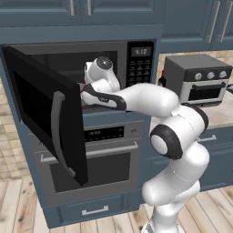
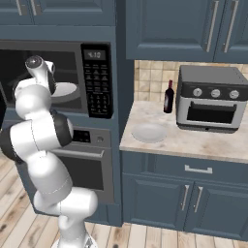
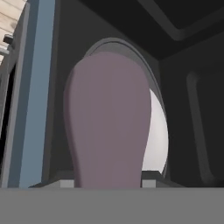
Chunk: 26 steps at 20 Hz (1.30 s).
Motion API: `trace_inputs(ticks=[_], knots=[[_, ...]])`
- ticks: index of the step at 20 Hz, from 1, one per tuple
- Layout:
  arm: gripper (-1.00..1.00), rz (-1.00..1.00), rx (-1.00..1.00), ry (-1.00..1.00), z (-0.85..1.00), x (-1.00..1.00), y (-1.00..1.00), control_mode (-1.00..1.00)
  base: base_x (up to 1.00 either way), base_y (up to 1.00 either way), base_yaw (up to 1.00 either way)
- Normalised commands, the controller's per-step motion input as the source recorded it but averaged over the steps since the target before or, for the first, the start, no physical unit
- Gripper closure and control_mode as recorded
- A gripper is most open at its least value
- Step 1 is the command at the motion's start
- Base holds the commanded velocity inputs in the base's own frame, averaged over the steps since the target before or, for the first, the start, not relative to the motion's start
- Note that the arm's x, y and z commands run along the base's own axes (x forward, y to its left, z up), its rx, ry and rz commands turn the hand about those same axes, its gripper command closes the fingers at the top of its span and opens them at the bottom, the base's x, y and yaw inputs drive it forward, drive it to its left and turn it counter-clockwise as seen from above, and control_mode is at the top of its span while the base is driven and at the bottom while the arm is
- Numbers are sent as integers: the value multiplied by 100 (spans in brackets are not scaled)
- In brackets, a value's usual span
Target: Pick the eggplant from the counter and place it in the microwave. Then turn on the microwave.
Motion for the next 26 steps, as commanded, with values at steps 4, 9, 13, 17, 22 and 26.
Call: trace_inputs(ticks=[4,9,13,17,22,26], knots=[[100,0,0,0,-2,15,4,-100,0,0,0],[100,0,-1,0,-3,13,6,-100,0,0,0],[100,0,-1,0,-5,11,6,-100,0,0,0],[100,0,-1,0,-6,11,6,-100,0,0,0],[100,0,-1,0,-5,12,6,-100,0,0,0],[100,0,0,0,-1,12,4,-100,0,0,0]])
